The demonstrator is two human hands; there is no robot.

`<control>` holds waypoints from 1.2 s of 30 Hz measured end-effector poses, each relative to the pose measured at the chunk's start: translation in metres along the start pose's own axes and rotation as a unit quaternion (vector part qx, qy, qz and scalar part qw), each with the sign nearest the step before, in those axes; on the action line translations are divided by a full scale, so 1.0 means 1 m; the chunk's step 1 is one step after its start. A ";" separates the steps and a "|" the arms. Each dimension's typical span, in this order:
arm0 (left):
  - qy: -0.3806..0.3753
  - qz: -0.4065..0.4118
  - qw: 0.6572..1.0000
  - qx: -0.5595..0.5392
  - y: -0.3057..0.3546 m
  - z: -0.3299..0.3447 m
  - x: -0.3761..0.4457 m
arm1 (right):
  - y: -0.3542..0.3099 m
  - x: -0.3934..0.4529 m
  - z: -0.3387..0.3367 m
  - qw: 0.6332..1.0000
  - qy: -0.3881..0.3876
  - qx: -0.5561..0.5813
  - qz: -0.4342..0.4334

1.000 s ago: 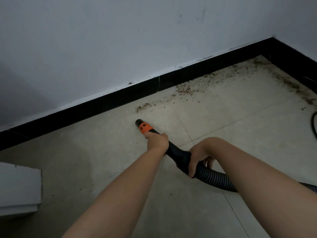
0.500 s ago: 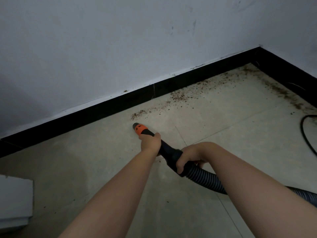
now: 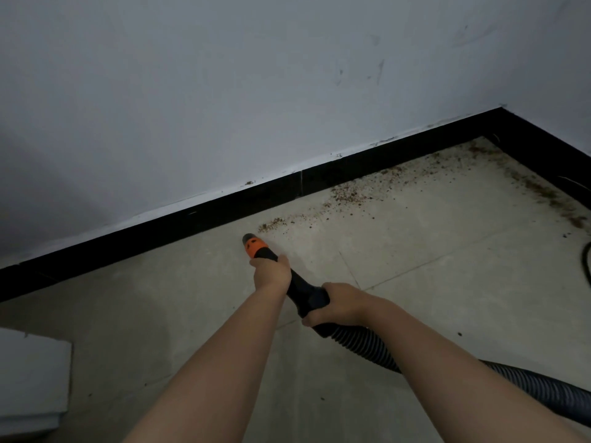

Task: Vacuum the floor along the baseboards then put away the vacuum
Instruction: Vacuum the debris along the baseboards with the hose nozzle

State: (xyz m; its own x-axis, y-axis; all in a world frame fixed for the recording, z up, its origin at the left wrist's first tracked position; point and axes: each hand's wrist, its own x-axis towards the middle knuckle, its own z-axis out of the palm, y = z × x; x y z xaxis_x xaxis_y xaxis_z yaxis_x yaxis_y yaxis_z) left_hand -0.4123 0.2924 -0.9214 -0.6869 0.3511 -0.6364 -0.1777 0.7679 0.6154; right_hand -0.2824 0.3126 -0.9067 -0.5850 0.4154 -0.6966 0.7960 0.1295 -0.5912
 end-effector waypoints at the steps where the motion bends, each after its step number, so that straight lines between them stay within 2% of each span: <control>1: -0.011 0.003 1.000 -0.009 0.000 0.000 0.001 | -0.001 0.000 -0.002 1.000 0.012 -0.003 -0.001; 5: -0.073 0.006 0.996 -0.058 0.000 0.000 0.005 | 0.000 0.000 -0.011 0.999 0.035 -0.023 0.015; 9: -0.102 0.009 0.991 -0.088 0.004 0.001 0.008 | -0.002 -0.001 -0.018 0.998 0.037 -0.051 0.021; 17: -0.122 -0.003 0.987 -0.107 0.018 0.008 -0.001 | -0.016 -0.011 -0.047 0.992 -0.041 -0.090 0.080; 23: -0.117 -0.017 0.988 -0.097 0.021 0.010 -0.002 | -0.015 -0.012 -0.051 0.990 -0.056 -0.095 0.084; 26: -0.101 -0.025 0.990 -0.095 0.020 0.008 0.005 | -0.010 -0.005 -0.037 0.996 -0.026 -0.055 0.059; 32: -0.036 -0.023 0.995 -0.089 0.018 -0.002 0.025 | -0.004 0.008 -0.003 0.989 0.142 -0.018 -0.021; 36: -0.024 0.002 0.998 -0.062 0.018 -0.011 0.033 | -0.005 0.012 0.008 0.987 0.135 -0.022 -0.084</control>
State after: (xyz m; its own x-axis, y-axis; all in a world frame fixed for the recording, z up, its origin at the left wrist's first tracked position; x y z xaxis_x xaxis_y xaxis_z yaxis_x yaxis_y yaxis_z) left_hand -0.4457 0.3120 -0.9268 -0.6531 0.3824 -0.6537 -0.2631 0.6948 0.6693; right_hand -0.2943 0.3094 -0.9154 -0.6517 0.6082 -0.4533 0.7007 0.2539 -0.6668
